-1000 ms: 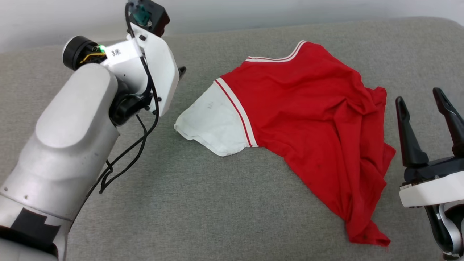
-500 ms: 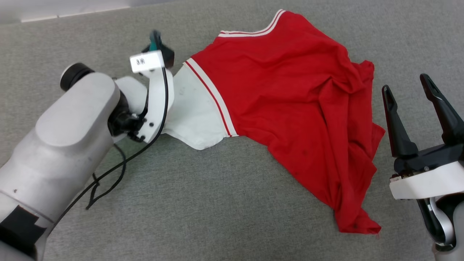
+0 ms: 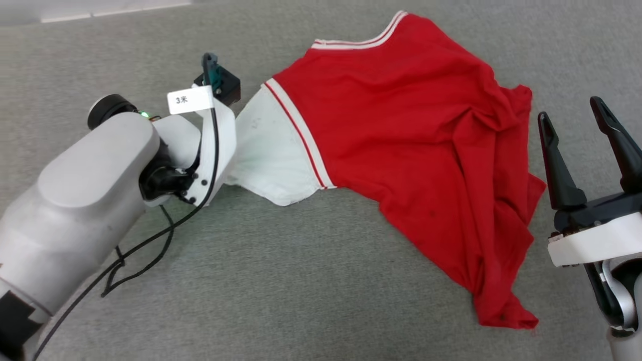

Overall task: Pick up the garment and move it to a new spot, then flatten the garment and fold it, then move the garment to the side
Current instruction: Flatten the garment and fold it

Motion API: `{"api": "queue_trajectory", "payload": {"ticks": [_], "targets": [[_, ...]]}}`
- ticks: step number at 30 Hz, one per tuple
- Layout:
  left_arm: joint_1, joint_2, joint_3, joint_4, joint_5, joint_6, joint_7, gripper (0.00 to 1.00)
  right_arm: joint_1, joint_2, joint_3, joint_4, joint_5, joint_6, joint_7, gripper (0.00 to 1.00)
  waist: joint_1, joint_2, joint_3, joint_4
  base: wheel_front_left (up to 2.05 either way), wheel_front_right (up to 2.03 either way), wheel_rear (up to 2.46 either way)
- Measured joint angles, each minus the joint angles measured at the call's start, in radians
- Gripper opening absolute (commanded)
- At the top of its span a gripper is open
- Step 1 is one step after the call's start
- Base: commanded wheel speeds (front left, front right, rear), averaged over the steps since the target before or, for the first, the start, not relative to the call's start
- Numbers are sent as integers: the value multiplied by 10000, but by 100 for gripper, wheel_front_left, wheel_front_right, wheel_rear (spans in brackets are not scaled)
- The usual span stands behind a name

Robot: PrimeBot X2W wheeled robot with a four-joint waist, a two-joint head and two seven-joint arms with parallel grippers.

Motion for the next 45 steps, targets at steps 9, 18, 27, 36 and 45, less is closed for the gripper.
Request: {"api": "queue_trajectory", "payload": {"ticks": [9,18,27,36,45], "targets": [[227,1396,-247,-88,-688,2,-397,0,419,-79,-203,105,79,-2,192,100,0,0,-777,755,0,0,0],[1596,2290,-215,834,-1246,142,-886,0,602,-134,-205,153,261,0,368,100,0,0,-1063,918,0,0,0],[1909,1783,222,938,-128,543,-5060,100,816,-368,-430,134,359,-2,571,100,0,0,-1626,1055,0,0,0],[2621,1657,1177,-182,736,2138,-9825,100,-561,-1651,-328,-75,552,-2,1381,100,0,0,-1998,1588,0,0,0],[4363,1283,2993,-2280,1559,4201,-11323,100,-2933,-4265,2370,729,2579,-2,4730,100,0,0,-1786,2126,0,0,0]]}}
